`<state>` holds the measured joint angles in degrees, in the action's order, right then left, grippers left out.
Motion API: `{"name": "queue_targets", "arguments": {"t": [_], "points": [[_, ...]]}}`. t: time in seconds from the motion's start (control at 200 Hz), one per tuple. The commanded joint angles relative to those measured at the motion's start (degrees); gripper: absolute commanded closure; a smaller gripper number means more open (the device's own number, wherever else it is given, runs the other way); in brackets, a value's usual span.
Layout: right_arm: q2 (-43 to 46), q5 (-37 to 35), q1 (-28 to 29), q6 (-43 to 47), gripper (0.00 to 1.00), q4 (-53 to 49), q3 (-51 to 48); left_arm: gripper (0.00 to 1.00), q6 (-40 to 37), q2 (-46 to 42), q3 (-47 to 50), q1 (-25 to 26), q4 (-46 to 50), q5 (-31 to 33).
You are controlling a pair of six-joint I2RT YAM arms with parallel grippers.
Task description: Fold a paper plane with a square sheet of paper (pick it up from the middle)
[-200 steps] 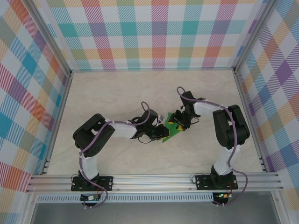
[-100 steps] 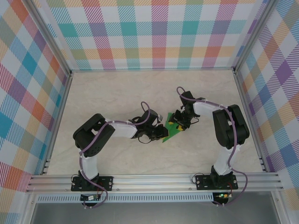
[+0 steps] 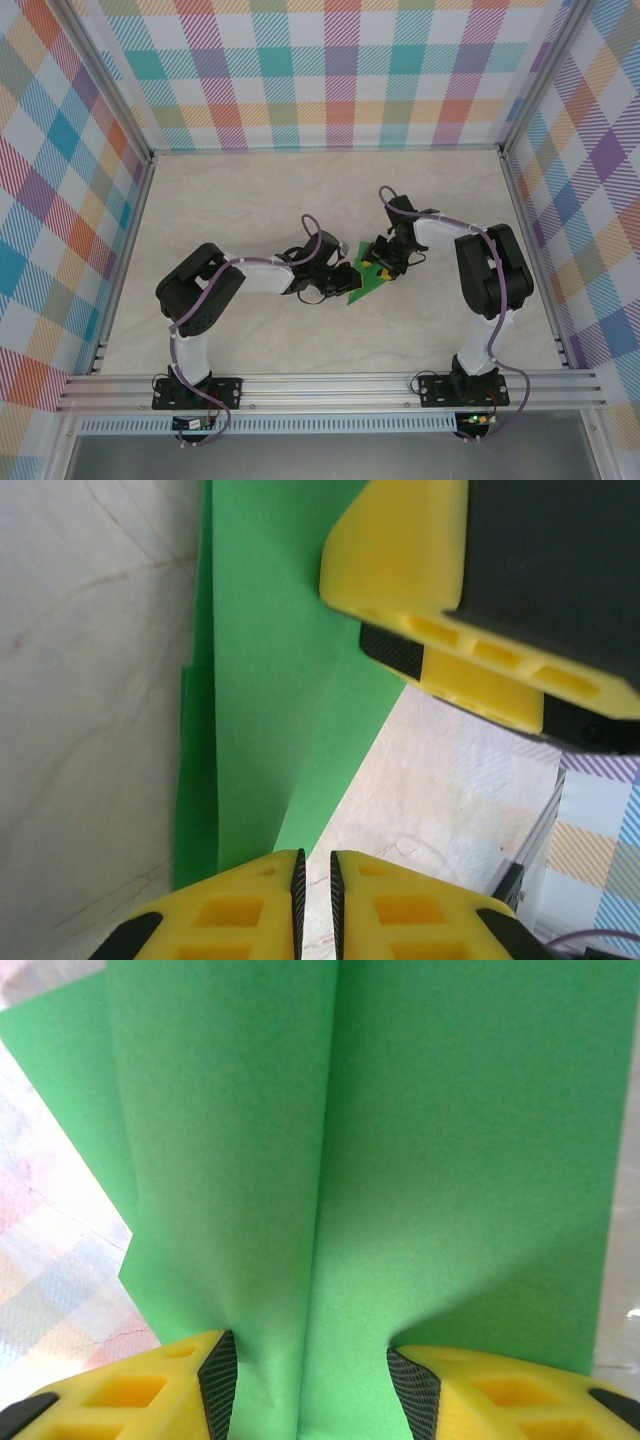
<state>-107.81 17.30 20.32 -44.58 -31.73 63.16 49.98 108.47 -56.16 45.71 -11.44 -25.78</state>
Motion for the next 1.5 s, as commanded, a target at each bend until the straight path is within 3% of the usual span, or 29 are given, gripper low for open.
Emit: {"name": "queue_targets", "arguments": {"t": [0.0,0.36,1.495], "points": [[-9.34,-14.26,-0.32,-0.37,0.49,-4.6,-5.32,0.83,0.9,-2.41,-1.76,-0.6,0.99,2.7],[-9.79,-14.23,-0.27,-0.79,0.49,-4.98,-4.88,0.87,1.53,-0.69,-3.01,-0.59,-0.19,1.35],[-12.86,-13.11,-0.28,-1.13,0.49,-5.47,-3.92,0.94,0.74,4.44,-3.78,-0.82,4.61,5.56]]}}
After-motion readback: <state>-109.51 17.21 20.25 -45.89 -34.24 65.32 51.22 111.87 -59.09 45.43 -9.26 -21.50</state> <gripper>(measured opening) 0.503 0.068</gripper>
